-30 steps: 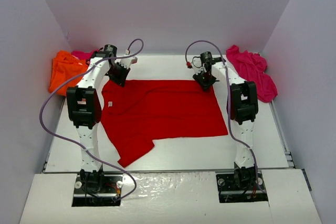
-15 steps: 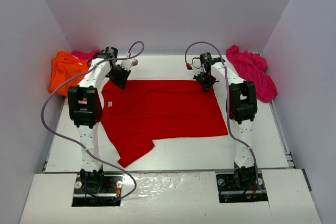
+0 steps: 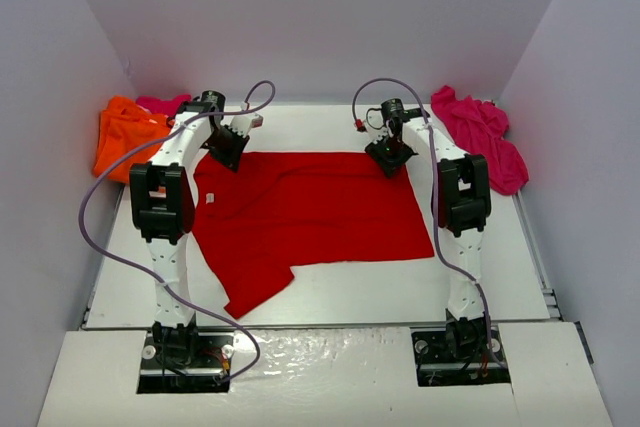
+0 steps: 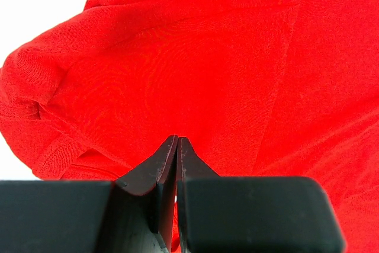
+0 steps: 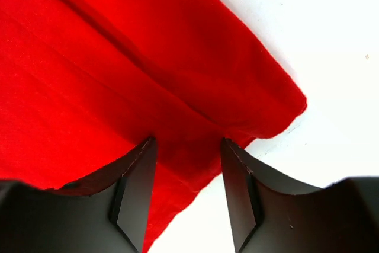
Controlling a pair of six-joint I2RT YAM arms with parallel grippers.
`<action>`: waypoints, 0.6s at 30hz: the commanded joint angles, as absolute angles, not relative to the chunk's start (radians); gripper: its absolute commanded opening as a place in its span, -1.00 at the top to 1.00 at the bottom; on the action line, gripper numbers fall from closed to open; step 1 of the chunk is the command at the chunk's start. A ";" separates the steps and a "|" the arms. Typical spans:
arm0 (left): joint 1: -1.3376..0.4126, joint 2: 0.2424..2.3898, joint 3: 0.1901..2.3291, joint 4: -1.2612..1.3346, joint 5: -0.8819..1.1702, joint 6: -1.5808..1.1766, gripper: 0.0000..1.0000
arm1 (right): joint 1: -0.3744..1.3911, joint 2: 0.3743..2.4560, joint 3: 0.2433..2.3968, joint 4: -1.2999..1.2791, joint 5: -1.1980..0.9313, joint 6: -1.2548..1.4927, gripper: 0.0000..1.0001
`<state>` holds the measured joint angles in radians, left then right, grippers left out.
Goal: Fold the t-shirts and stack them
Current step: Fold the flattened tshirt in 1/3 of the way
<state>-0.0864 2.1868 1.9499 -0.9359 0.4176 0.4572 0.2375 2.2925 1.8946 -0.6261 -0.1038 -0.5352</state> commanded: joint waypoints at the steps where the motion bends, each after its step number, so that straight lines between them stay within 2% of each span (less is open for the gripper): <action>1: -0.098 2.145 1.963 -0.927 0.420 0.468 1.00 | 0.242 2.234 1.932 -0.652 -0.070 -0.533 0.03; 4: -0.098 2.148 1.958 -0.928 0.419 0.472 1.00 | 0.242 2.250 1.943 -0.652 -0.073 -0.534 -0.02; 9: -0.098 2.150 1.952 -0.928 0.418 0.478 1.00 | 0.241 2.276 1.959 -0.655 -0.073 -0.535 0.00; 11: -0.098 2.152 1.950 -0.928 0.417 0.479 1.00 | 0.241 2.283 1.959 -0.665 -0.075 -0.538 0.18; 14: -0.099 2.153 1.947 -0.929 0.416 0.481 1.00 | 0.241 2.293 1.959 -0.685 -0.097 -0.556 0.78; 15: -0.100 2.154 1.947 -0.930 0.415 0.480 1.00 | 0.241 2.292 1.956 -0.690 -0.103 -0.560 0.90; 18: -0.098 2.153 1.944 -0.930 0.414 0.480 1.00 | 0.241 2.285 1.952 -0.694 -0.113 -0.564 0.95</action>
<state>-0.0925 2.1869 1.9353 -0.9360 0.4161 0.4676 0.2375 2.3048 1.9247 -0.6531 -0.0964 -0.5492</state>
